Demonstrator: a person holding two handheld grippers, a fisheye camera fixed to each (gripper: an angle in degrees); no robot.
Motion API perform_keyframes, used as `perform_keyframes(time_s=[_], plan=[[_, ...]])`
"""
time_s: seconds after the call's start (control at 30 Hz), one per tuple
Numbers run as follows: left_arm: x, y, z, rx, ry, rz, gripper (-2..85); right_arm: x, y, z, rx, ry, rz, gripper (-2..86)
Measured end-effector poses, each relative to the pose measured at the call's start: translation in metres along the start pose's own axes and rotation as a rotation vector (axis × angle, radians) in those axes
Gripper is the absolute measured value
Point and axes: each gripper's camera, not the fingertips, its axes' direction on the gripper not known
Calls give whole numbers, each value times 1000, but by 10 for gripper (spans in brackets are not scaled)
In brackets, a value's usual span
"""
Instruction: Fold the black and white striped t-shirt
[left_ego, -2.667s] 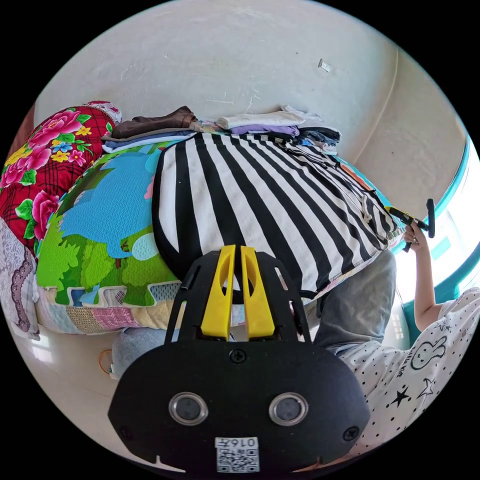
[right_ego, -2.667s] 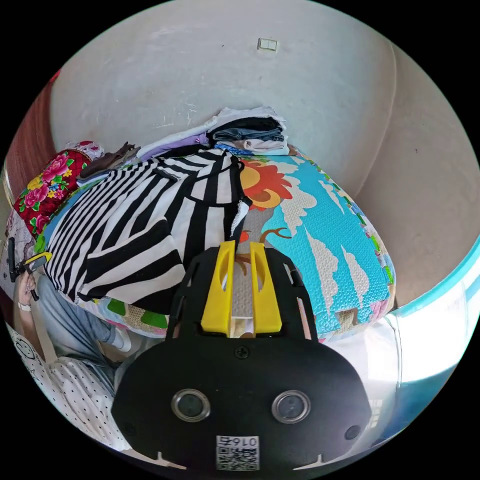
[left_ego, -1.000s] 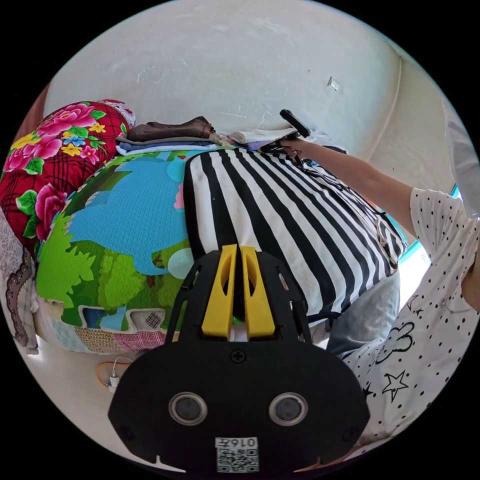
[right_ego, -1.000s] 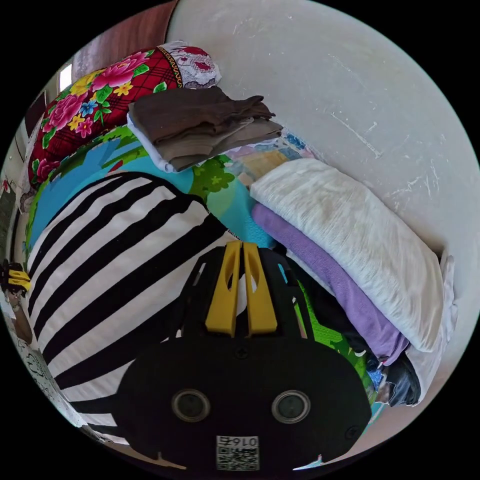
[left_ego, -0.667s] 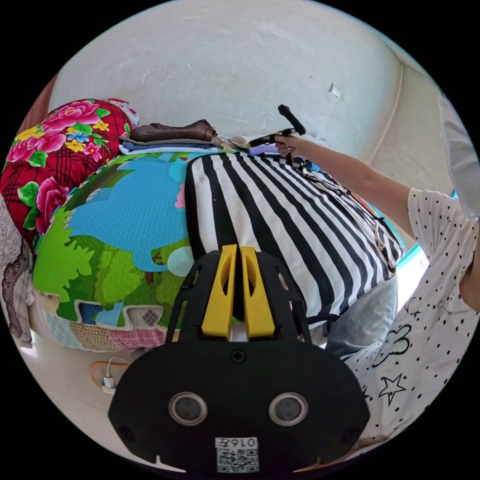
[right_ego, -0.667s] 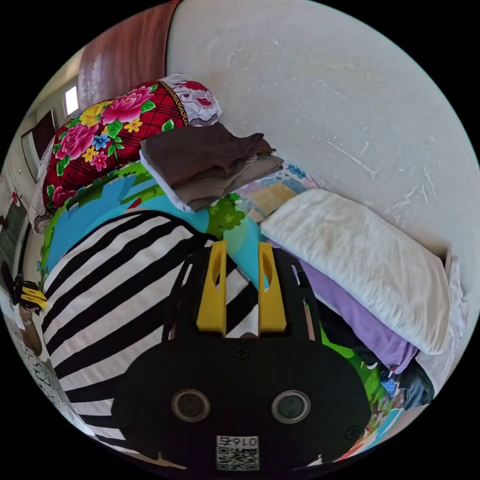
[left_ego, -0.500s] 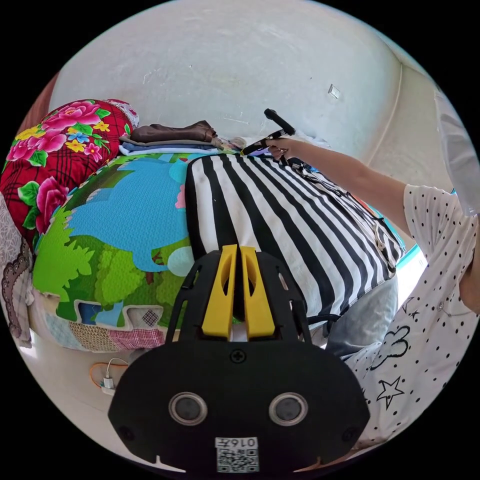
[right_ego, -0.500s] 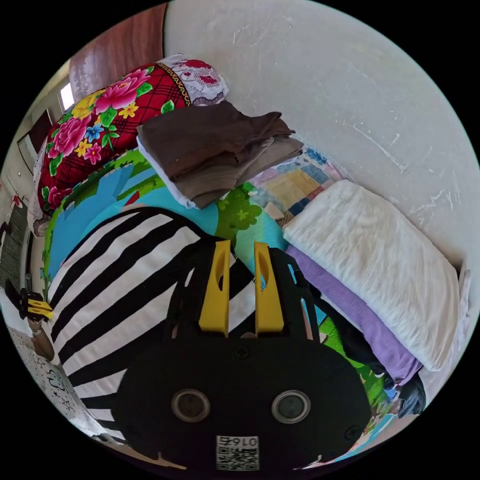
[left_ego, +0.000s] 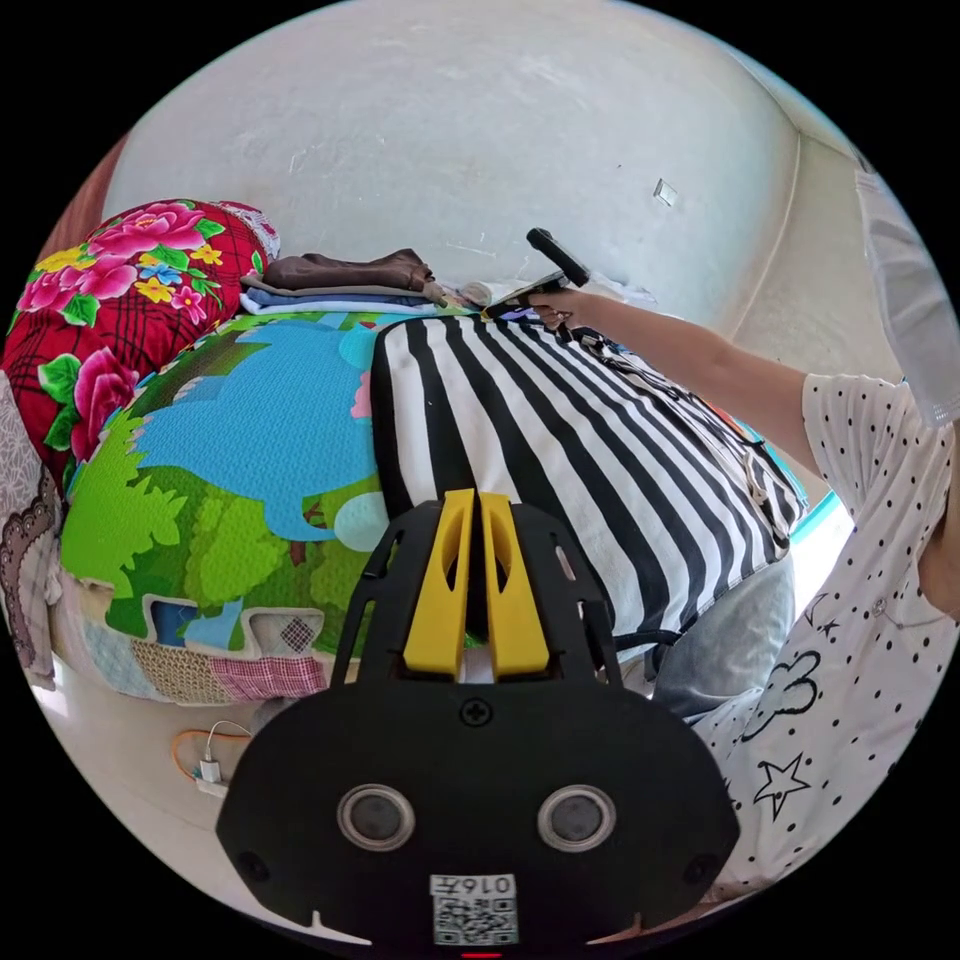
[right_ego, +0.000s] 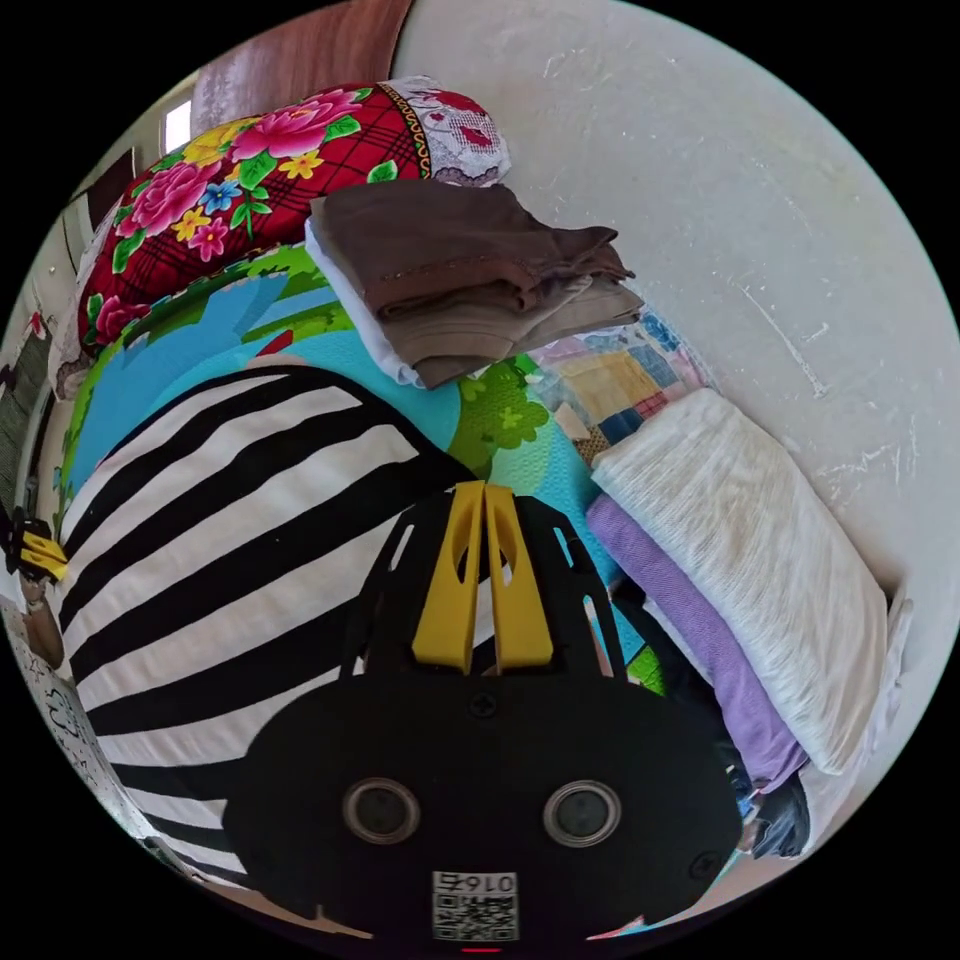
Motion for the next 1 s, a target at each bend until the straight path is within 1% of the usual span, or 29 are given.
perform_keyframes(time_s=[0.13,0.2,0.27,0.37,0.47,0.6,0.8,0.87,1.0], plan=[[-1,3,3,-5,1,1,-10,14,-18,8,19,119,102,0],[-2,7,5,1,6,-2,-10,24,-22,6,35,76,136,5],[-3,9,6,4,9,-3,-10,39,-25,8,-8,-69,133,23],[-3,12,8,8,8,-3,-10,55,-24,15,-84,-148,137,80],[-3,16,10,13,11,-6,-10,59,-19,15,-57,-186,111,91],[-3,19,12,14,9,-5,-10,52,-20,19,-43,-165,58,76],[-3,24,14,20,10,-8,-10,41,-31,20,-71,-111,-3,29],[-3,25,15,21,12,-8,-10,36,-33,21,-67,-80,-62,13],[-2,27,15,16,14,-2,-10,41,-37,22,-36,7,-1,2]])
